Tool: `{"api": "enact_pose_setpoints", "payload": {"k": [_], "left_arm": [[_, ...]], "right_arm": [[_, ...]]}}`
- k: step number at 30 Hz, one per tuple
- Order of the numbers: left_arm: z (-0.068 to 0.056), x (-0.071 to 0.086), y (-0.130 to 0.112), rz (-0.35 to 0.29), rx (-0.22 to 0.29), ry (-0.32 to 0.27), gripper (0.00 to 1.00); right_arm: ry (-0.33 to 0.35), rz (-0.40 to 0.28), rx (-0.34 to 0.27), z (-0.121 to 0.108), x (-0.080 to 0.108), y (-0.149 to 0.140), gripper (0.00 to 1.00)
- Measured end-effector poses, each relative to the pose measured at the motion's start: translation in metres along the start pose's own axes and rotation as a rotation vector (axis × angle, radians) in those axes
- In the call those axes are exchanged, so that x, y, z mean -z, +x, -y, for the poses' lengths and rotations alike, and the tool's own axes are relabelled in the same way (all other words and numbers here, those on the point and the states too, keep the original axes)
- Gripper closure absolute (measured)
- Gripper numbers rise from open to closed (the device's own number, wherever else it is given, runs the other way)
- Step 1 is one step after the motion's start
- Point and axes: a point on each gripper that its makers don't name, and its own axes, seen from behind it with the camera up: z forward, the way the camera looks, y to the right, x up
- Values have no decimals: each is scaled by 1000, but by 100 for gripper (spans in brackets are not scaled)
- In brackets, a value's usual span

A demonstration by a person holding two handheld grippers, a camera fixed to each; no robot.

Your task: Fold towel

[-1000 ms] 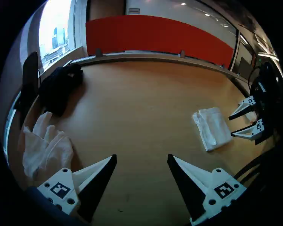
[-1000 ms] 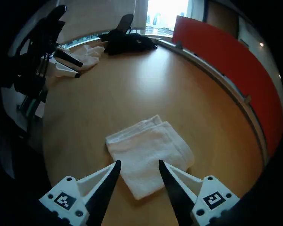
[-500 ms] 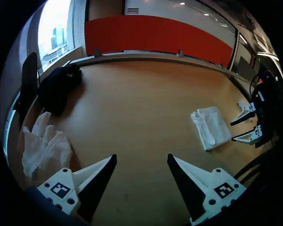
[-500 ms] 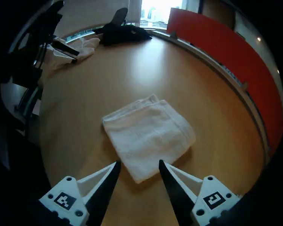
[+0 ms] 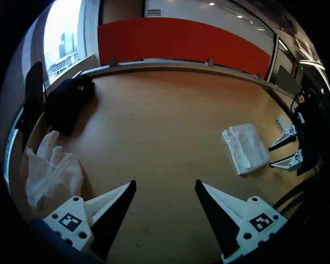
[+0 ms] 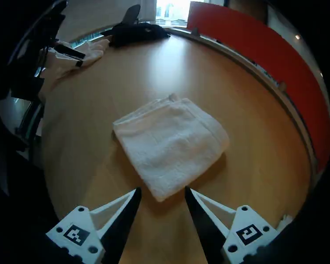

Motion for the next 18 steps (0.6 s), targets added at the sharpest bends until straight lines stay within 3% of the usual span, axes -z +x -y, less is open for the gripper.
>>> {"api": "enact_pose_setpoints", "payload": {"k": [6, 18], "left_arm": [[-2, 0, 0, 0, -1, -3, 0], [0, 1, -3, 5, -3, 0, 0]], "right_arm": [[2, 18, -11, 2, -6, -9, 31], [29, 20, -48, 9, -11, -10, 63]]}}
